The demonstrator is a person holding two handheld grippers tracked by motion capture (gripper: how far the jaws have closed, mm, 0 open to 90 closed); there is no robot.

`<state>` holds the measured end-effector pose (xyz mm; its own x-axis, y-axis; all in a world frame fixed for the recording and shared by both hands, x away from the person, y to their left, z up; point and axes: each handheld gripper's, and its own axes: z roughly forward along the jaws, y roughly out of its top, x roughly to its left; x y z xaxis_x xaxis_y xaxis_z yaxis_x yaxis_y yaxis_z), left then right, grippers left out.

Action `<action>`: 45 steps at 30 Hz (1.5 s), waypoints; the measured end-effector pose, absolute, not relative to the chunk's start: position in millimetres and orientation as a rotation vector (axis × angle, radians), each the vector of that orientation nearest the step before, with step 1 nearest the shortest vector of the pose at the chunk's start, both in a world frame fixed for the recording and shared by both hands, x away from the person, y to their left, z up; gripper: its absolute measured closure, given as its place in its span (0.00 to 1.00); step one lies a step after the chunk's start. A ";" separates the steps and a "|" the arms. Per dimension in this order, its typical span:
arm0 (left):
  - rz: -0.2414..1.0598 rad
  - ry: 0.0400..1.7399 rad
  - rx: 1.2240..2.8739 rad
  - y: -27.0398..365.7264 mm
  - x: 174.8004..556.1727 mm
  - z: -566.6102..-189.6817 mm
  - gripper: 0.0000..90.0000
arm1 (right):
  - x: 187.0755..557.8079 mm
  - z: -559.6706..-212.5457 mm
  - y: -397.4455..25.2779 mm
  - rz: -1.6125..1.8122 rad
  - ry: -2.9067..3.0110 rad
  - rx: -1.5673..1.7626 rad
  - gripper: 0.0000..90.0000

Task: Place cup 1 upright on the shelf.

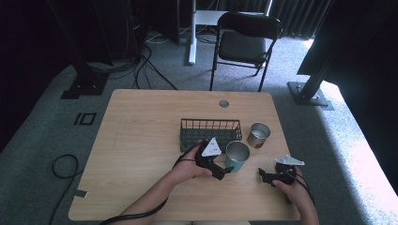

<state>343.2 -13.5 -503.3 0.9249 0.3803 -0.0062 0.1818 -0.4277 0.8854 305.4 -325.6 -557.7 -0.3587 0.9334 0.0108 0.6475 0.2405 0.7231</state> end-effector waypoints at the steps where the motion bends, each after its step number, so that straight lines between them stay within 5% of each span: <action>1: 0.235 0.404 2.023 -13.5 343.2 -503.3 0.01 | 305.4 -557.7 -325.6 0.905 2.094 1.446 0.13; 42: 0.354 0.499 1.882 -72.1 347.5 -525.0 0.01 | 305.5 -557.6 -325.5 0.906 2.093 1.447 0.13; 45: 0.358 0.529 1.868 -74.6 348.1 -525.0 0.07 | 305.5 -557.6 -325.5 0.906 2.093 1.447 0.13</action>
